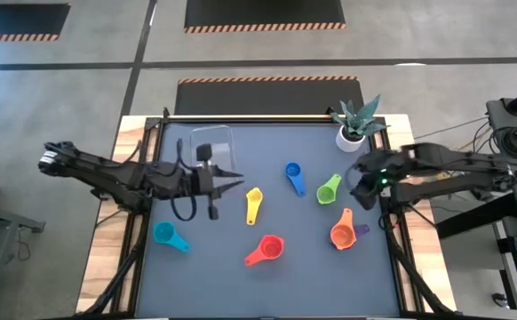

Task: Nest measuring cups in basket
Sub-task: Stack the orange measuring cup on top of the violet measuring cup

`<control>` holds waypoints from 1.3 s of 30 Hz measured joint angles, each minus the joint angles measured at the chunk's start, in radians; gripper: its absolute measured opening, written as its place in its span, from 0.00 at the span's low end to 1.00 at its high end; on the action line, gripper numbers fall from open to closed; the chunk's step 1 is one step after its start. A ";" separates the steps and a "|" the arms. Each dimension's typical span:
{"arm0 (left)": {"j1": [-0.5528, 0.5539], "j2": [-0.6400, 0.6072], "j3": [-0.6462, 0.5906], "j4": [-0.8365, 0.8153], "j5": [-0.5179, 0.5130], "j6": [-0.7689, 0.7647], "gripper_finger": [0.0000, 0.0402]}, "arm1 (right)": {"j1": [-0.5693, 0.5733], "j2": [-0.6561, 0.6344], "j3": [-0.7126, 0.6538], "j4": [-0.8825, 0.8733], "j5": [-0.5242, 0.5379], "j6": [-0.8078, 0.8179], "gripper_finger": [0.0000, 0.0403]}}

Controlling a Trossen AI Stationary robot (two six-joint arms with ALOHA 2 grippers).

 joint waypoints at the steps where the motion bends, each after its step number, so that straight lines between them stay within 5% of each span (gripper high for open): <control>1: 0.000 -0.015 -0.012 0.000 -0.001 0.000 0.11 | 0.006 0.009 -0.015 -0.003 -0.010 0.011 0.02; 8: 0.000 -0.089 -0.063 -0.003 -0.001 -0.022 0.11 | 0.042 0.068 -0.111 0.070 -0.016 0.037 0.02; 22: 0.000 -0.109 -0.090 -0.020 -0.001 -0.023 0.11 | 0.078 0.162 -0.117 0.100 0.159 -0.052 0.02; 39: 0.000 -0.109 -0.090 -0.030 -0.001 -0.022 0.11 | 0.148 0.316 -0.189 0.206 0.161 -0.096 0.02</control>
